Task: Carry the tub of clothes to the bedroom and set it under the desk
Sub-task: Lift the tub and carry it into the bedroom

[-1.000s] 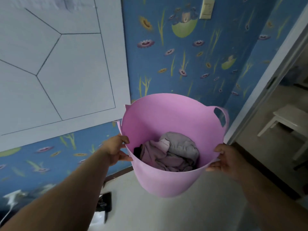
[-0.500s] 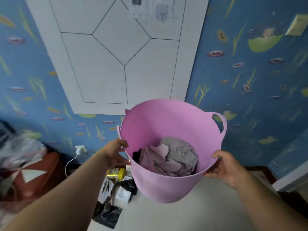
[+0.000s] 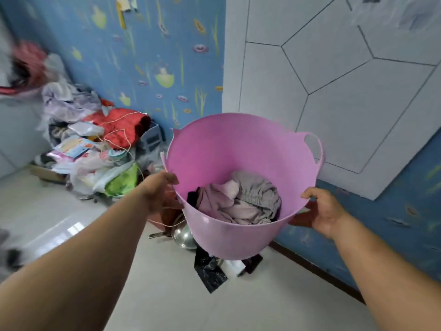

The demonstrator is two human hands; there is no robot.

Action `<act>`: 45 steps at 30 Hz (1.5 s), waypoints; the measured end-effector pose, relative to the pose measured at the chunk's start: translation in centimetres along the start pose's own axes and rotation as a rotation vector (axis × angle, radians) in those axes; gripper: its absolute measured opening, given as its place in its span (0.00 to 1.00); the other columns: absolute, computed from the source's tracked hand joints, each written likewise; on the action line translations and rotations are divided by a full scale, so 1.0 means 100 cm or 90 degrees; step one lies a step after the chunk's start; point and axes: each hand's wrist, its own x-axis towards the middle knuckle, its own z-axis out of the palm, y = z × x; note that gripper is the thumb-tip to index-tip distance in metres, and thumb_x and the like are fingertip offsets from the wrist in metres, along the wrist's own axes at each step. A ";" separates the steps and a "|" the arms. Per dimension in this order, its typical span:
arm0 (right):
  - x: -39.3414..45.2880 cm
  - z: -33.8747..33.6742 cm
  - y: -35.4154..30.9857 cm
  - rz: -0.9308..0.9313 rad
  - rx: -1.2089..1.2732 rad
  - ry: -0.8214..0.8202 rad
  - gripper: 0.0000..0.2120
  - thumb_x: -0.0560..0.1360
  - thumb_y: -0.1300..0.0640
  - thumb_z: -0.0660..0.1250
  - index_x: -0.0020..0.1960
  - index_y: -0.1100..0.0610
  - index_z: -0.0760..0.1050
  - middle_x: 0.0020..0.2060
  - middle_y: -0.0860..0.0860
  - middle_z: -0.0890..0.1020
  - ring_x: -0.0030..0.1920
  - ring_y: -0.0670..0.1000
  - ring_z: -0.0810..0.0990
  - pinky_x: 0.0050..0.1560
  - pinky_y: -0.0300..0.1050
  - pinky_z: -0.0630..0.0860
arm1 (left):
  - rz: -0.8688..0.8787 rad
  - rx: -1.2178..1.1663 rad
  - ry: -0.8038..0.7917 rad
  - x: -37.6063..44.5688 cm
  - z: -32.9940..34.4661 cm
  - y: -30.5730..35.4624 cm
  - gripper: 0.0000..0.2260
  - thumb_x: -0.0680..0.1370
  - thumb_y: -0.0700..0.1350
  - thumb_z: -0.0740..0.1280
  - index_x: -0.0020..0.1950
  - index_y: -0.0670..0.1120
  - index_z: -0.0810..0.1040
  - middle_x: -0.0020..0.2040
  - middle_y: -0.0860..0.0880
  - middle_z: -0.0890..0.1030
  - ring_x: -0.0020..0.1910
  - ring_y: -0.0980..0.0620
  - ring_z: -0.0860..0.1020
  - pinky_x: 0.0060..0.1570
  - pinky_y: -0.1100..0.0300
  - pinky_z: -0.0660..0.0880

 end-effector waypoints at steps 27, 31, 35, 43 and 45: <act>0.108 0.489 -0.002 0.025 -0.207 -0.379 0.16 0.70 0.63 0.62 0.57 0.62 0.76 0.41 0.62 0.77 0.32 0.61 0.78 0.37 0.60 0.83 | 0.065 -0.179 0.399 -0.064 -0.403 0.031 0.17 0.76 0.37 0.63 0.65 0.37 0.74 0.50 0.37 0.76 0.28 0.35 0.83 0.30 0.48 0.83; 0.122 0.546 -0.002 0.020 -0.241 -0.428 0.18 0.71 0.63 0.62 0.59 0.63 0.76 0.51 0.64 0.76 0.45 0.64 0.77 0.50 0.69 0.80 | 0.072 -0.202 0.444 -0.070 -0.436 0.030 0.16 0.75 0.38 0.64 0.62 0.37 0.74 0.48 0.36 0.76 0.27 0.36 0.83 0.30 0.49 0.83; 0.140 0.599 -0.003 0.017 -0.277 -0.483 0.14 0.72 0.63 0.61 0.57 0.63 0.75 0.42 0.61 0.77 0.33 0.62 0.80 0.39 0.64 0.83 | 0.082 -0.225 0.483 -0.067 -0.463 0.035 0.20 0.75 0.38 0.64 0.68 0.37 0.73 0.52 0.35 0.77 0.28 0.36 0.84 0.32 0.48 0.83; 0.209 0.703 -0.018 0.048 -0.322 -0.571 0.15 0.71 0.63 0.62 0.56 0.60 0.77 0.40 0.60 0.76 0.33 0.62 0.78 0.41 0.63 0.82 | 0.079 -0.271 0.570 -0.031 -0.497 0.066 0.20 0.76 0.38 0.62 0.68 0.35 0.73 0.51 0.34 0.76 0.29 0.35 0.81 0.31 0.48 0.83; 0.228 0.732 -0.025 0.062 -0.333 -0.588 0.13 0.72 0.62 0.61 0.55 0.60 0.77 0.39 0.59 0.76 0.33 0.62 0.78 0.41 0.63 0.82 | 0.081 -0.288 0.590 -0.019 -0.508 0.078 0.18 0.76 0.37 0.61 0.66 0.35 0.74 0.48 0.36 0.76 0.29 0.36 0.80 0.31 0.48 0.84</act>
